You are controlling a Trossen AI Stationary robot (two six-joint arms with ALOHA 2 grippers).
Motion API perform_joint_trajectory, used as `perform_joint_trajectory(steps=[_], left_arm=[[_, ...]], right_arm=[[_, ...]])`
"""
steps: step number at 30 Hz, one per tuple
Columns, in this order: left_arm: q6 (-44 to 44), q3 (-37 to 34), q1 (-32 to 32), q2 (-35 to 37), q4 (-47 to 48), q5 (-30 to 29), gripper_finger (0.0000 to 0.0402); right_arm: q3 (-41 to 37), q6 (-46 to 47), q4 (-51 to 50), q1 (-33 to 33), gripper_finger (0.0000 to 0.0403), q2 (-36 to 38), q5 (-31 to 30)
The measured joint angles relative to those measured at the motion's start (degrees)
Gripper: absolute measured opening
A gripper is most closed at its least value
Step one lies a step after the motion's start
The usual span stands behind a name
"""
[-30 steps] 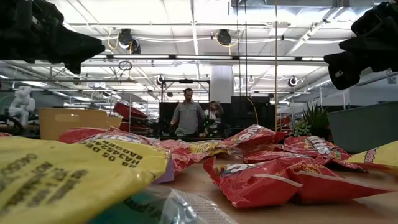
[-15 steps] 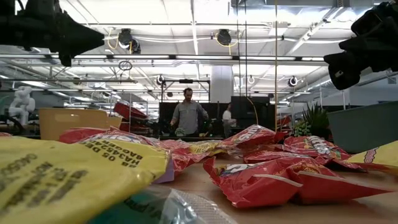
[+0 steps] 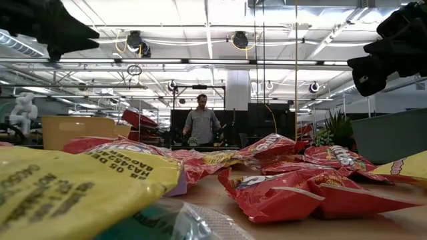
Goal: Sort candy
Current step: Move the green bin to the top center of the table
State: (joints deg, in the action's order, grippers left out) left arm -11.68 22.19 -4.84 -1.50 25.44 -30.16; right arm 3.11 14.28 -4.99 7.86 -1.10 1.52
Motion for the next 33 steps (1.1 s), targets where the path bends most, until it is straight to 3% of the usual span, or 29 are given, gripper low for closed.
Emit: perform_joint_trajectory(steps=[11,17,21,29,33], left_arm=[[-3.0,0.0,0.0,0.0,0.0,1.7,0.0285],[-5.5,0.1,0.0,0.0,-0.9,2.0,0.029],[-6.7,0.1,0.0,0.0,-0.5,-2.8,0.029],[-11.6,0.1,0.0,-0.6,-1.1,-2.9,0.029],[-8.9,0.2,0.0,-3.2,-0.9,1.7,0.029]], right_arm=[[0.0,0.0,0.0,0.0,0.016,0.0,0.0],[0.0,0.0,0.0,0.0,0.016,0.0,0.0],[0.0,0.0,0.0,0.0,0.016,0.0,0.0],[0.0,0.0,0.0,0.0,0.016,0.0,0.0],[0.0,0.0,0.0,0.0,0.016,0.0,0.0]])
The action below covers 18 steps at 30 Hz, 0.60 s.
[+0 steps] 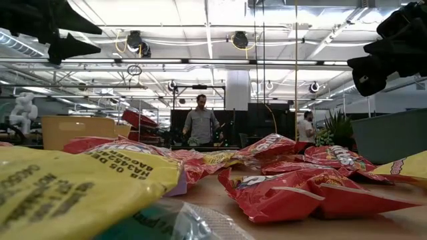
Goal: Sort candy
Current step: Move the green bin to the top center of the table
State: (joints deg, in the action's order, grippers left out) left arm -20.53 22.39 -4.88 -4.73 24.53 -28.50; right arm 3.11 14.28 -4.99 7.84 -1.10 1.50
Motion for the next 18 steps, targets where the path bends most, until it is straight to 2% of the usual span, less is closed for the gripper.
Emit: perform_joint_trajectory(steps=[3,7,11,14,16,18], left_arm=[[-0.6,1.6,0.0,-5.6,0.3,3.4,0.029],[-0.5,7.1,0.0,-16.5,2.5,4.1,0.029],[4.9,16.2,0.0,-28.5,11.4,5.5,0.029],[8.9,23.1,0.0,-36.2,19.3,9.9,0.029],[6.9,27.0,0.0,-40.0,24.0,12.0,0.029],[0.7,30.1,0.0,-42.8,29.3,13.1,0.029]], right_arm=[[0.0,0.0,0.0,0.0,0.016,0.0,0.0],[0.0,0.0,0.0,0.0,0.016,0.0,0.0],[0.0,0.0,0.0,0.0,0.016,0.0,0.0],[0.0,0.0,0.0,0.0,0.016,0.0,0.0],[0.0,0.0,0.0,0.0,0.016,0.0,0.0],[0.0,0.0,0.0,0.0,0.016,0.0,0.0]])
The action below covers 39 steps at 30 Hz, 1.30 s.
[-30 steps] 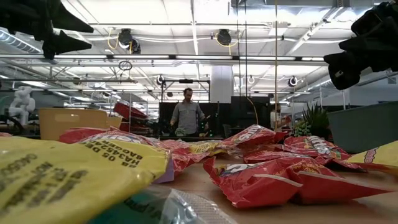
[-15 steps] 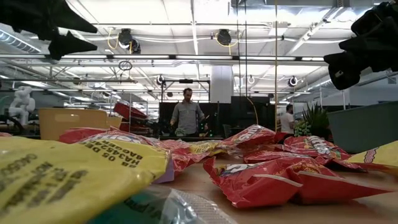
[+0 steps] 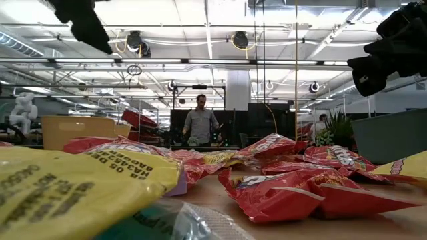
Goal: Sort candy
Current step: Move the green bin to the top center of the table
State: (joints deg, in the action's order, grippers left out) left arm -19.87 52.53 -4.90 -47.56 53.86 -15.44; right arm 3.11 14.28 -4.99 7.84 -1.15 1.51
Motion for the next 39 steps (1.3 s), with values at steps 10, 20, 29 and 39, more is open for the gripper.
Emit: perform_joint_trajectory(steps=[10,20,29,39], left_arm=[[-14.3,0.8,-2.8,-3.3,22.3,10.7,0.029],[-21.6,-7.9,-5.5,-3.3,19.9,18.8,0.029],[-15.8,-7.8,-9.6,-6.2,16.3,22.2,0.0263],[-16.8,-7.8,-11.3,-15.0,13.2,22.3,0.0258]], right_arm=[[0.0,0.0,0.0,0.0,0.016,0.0,0.0],[0.0,0.0,0.0,0.0,0.016,0.0,0.0],[0.0,0.0,0.0,0.0,0.016,0.0,0.0],[0.0,0.0,0.0,0.0,0.016,0.0,0.0]])
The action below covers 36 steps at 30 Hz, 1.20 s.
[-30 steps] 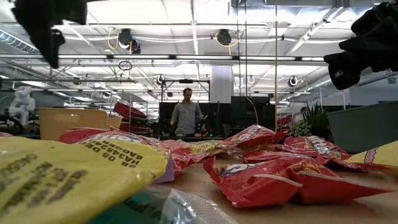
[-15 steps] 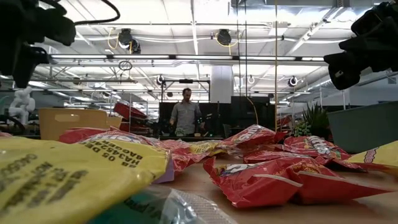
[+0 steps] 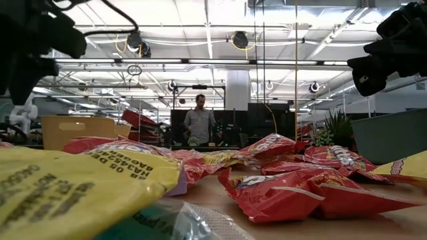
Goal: Sort candy
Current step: Move the green bin to the top center of the table
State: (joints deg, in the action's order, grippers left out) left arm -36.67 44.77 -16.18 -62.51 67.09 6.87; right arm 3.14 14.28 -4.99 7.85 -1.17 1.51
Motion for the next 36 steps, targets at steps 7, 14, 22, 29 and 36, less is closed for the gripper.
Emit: perform_joint_trajectory(steps=[7,14,22,29,36], left_arm=[[4.4,0.0,-1.2,-6.4,2.0,0.0,0.0258],[7.3,0.0,-1.5,-12.7,1.6,-1.2,0.0257],[7.3,0.0,-2.1,-17.4,0.8,-1.3,0.0164],[2.8,0.1,-2.9,-17.9,1.0,-0.4,0.0016],[0.7,6.7,-3.1,-18.0,7.9,2.6,0.0012]], right_arm=[[0.0,0.0,0.0,0.0,0.016,0.0,0.0],[0.0,0.0,0.0,0.0,0.016,0.0,0.0],[0.0,0.0,0.0,0.0,0.016,0.0,0.0],[0.0,0.0,0.0,0.0,0.016,0.0,0.0],[0.0,0.0,0.0,0.0,0.016,0.0,0.0]])
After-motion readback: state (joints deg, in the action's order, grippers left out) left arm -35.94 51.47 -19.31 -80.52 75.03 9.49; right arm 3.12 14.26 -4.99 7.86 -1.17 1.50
